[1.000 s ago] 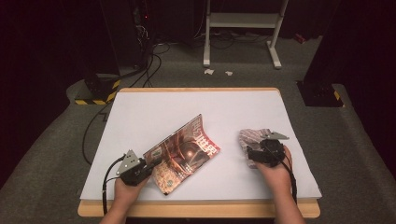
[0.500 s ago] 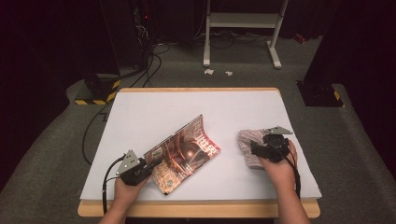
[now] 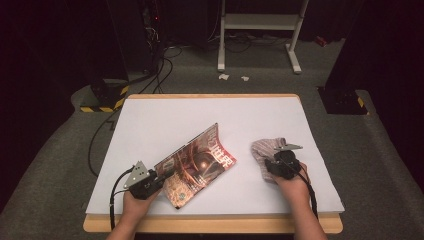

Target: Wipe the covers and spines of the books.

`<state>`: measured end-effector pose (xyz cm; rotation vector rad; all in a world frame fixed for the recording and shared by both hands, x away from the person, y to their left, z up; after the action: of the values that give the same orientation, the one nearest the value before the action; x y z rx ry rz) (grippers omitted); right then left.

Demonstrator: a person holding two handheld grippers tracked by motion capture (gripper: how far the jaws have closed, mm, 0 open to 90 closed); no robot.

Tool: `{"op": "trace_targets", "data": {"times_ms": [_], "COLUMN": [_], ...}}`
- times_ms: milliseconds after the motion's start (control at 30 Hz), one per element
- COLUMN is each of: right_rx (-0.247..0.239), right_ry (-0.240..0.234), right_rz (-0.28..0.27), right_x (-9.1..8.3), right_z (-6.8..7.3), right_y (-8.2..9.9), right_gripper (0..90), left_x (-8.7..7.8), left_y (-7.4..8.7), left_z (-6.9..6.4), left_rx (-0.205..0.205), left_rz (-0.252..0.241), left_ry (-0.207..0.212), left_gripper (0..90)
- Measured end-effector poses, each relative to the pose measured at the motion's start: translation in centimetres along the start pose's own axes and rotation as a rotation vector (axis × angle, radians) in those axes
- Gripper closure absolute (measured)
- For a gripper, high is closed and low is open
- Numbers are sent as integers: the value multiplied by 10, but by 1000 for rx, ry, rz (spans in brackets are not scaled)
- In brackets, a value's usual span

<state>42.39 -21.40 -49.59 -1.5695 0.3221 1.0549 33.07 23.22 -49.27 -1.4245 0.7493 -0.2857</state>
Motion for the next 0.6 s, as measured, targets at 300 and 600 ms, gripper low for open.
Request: {"op": "trace_targets", "data": {"times_ms": [300,600], "right_rx": [-33,-126], "right_ry": [-33,-93], "right_rz": [-176,-313], "right_x": [-34,-56], "right_z": [26,79], "right_y": [-21,-75], "right_gripper": [702,697], "left_x": [0,-1], "left_y": [0,-1], "left_z": [-2,-4], "left_rx": [5,15], "left_rz": [-11,-38], "left_ry": [11,29], "left_gripper": [834,834]}}
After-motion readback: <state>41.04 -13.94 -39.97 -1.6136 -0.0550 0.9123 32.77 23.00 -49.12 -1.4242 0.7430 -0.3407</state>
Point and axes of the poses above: each handheld gripper's, and its own axes: x roughly forward along the jaws, y roughly out of its underside, z roughly to its left, the point moved 1 cm from there along x, roughly forward along the jaws, and after that the axes turned 6 degrees about -y, right-handed, at the moved point
